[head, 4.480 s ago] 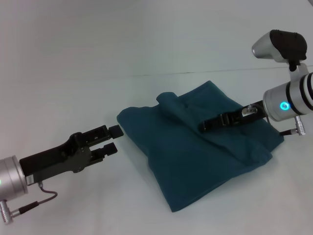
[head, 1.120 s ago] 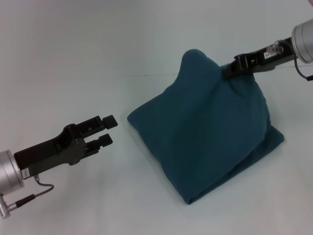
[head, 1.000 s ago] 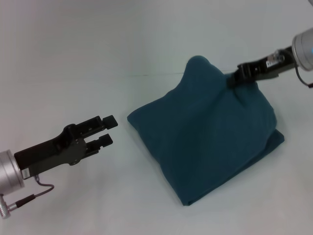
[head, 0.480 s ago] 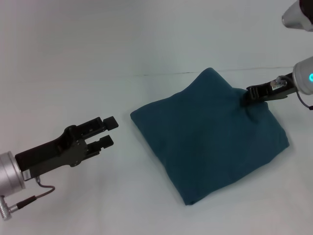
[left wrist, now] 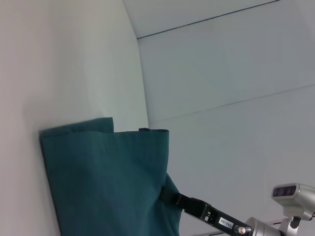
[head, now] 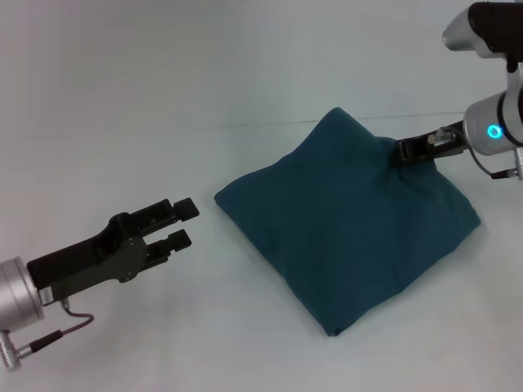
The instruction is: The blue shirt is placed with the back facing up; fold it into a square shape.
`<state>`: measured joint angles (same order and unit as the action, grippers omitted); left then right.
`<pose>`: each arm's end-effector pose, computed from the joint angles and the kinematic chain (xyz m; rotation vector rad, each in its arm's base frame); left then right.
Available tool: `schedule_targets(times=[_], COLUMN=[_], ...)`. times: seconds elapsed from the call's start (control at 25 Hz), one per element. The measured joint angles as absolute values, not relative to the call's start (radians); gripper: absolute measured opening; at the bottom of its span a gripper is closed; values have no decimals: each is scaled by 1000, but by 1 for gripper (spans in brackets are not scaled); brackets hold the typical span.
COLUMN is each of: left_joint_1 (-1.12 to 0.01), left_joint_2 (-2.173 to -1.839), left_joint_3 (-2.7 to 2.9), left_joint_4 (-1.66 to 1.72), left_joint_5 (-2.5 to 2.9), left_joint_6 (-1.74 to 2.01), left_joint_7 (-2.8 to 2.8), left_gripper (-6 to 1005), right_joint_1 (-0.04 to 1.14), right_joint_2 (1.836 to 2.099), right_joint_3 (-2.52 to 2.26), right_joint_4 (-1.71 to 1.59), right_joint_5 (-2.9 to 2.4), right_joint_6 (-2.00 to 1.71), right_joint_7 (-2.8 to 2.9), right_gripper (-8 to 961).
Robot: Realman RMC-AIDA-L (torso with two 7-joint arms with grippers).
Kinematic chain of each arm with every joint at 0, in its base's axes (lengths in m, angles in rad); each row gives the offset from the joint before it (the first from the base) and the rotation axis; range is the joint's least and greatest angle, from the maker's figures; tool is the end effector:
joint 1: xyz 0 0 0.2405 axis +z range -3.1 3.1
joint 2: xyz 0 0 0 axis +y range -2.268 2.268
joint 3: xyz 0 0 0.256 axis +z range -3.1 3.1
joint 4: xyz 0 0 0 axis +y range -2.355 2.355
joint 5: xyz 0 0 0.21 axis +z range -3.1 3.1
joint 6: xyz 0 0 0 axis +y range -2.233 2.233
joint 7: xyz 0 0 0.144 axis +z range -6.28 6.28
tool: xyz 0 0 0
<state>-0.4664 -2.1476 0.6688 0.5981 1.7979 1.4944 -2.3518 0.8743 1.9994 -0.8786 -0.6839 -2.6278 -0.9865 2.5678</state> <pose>-0.2605 0.3219 -0.0171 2.0151 2.0610 1.2059 0.2350 0.4619 0.0312 -2.0949 1.3001 0.0119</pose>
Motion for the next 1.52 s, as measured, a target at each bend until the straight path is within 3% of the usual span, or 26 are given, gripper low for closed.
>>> schedule_targets(times=[0.4, 0.8, 1.04, 1.44, 1.52], left_joint_1=[-471, -472, -472, -473, -473], left_joint_2=[-2148, -2148, -2147, -2147, -2145], left_joint_3=[659, 658, 658, 661, 673], left_joint_4=[592, 592, 592, 592, 592], left_joint_5=[1798, 1798, 1798, 1799, 1807], left_joint_6=[1494, 1493, 1492, 1496, 1497], left_joint_7=[-2348, -2346, -2344, -2346, -2355], left_gripper=[733, 733, 733, 732, 733], right_joint_1=[919, 951, 938, 836, 804], right_joint_2=[2012, 2033, 2030, 2020, 2005], right_joint_3=[-926, -935, -936, -872, -843], right_joint_4=[-577, -574, -621, -880, -935], right_joint_5=[-2732, -2905, -2870, -2795, -2686], right_joint_6=[-847, -802, -832, -960, -1041], right_joint_7=[2638, 2784, 2776, 2803, 2767], right_gripper=[95, 285, 516, 673, 694])
